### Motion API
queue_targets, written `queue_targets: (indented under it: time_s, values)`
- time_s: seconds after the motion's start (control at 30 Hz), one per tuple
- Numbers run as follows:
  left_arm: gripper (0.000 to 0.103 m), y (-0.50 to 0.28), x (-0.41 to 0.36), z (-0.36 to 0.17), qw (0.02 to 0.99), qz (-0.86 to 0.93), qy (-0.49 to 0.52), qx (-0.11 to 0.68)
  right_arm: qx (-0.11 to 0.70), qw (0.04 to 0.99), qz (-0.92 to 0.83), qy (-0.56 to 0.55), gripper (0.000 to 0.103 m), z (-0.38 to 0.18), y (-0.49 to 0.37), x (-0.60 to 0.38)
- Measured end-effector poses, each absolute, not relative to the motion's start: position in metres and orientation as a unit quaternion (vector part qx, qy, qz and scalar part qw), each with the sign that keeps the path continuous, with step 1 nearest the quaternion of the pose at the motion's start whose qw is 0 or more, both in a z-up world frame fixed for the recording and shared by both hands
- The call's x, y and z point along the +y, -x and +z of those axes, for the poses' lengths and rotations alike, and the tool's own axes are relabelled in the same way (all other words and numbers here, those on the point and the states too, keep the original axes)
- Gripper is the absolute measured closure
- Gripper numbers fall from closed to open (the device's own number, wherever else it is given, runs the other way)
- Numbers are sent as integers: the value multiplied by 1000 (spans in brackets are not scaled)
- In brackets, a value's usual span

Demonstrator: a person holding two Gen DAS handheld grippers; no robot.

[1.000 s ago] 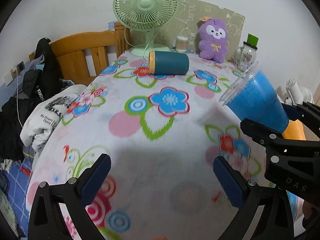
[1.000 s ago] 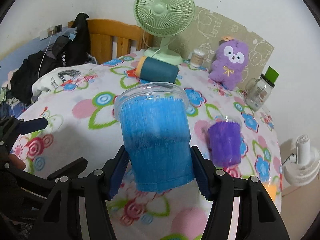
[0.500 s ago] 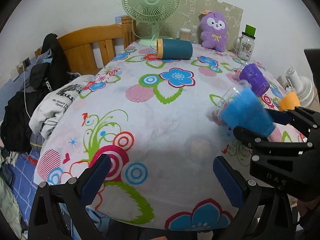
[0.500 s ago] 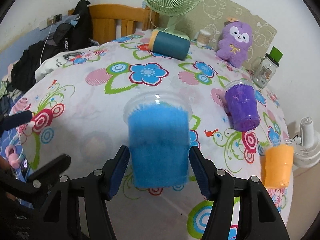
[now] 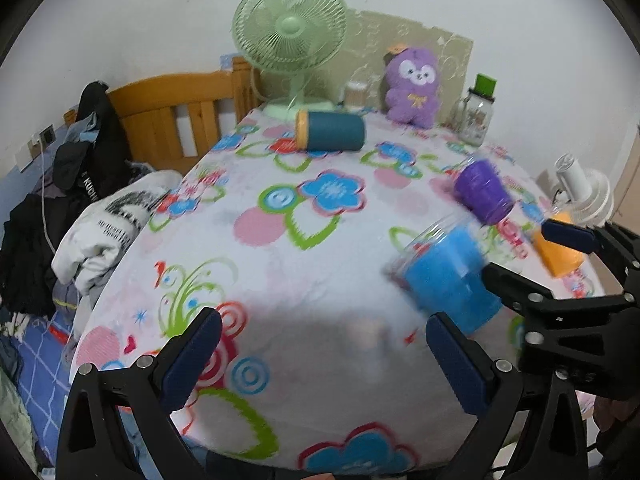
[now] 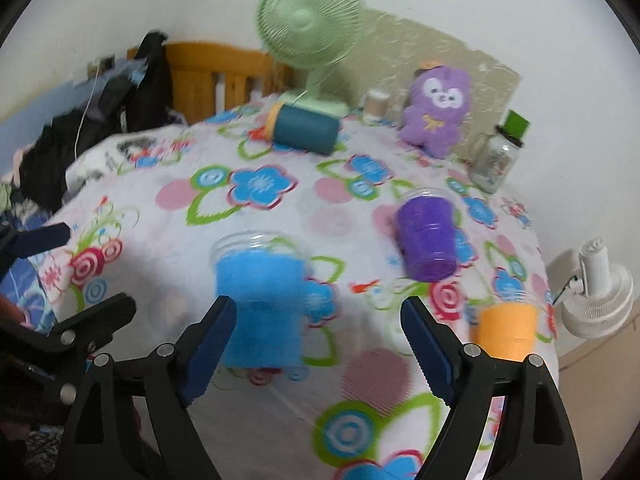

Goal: Flip cup upside down
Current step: 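Hold the blue cup out with the right gripper while the left gripper closes on it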

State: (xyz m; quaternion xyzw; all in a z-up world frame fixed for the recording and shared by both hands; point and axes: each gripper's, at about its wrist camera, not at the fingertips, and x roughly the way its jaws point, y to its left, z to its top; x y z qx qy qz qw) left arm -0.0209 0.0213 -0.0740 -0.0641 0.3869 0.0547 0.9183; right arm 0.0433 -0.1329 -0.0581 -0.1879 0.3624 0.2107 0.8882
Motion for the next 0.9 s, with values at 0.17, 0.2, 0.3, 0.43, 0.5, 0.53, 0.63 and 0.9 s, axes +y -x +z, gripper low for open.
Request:
queue_targets:
  time_s: [0.17,0.2,0.3,0.43,0.5,0.53,0.63,0.9]
  values:
    - [0,6,-4,-61,924,23,75,374,358,905,190,130,7,-33,-45,-193]
    - [0,1,-12,-61,924,14,76,376,356,910,176,122,7,-30,-47,-204]
    - [0,-11,-34,-64,922,-8,73,379,355,920,145,83,7,-25,-51,-241]
    - [0,-27,-59,-76,918,-11,55,391,377,916,134,17,7,-36,-57,-282]
    - [0,-31,-65,-83,916,-8,53,398,389,911,135,-4,7,-44,-58,-293]
    - [0,-33,-68,-87,915,-3,50,401,392,910,134,-9,7,-48,-58,-297]
    - [0,-39,-71,-99,911,7,37,412,398,907,135,-11,7,-56,-59,-301]
    - [11,-44,-75,-115,907,20,20,420,402,903,154,-11,7,-69,-68,-299]
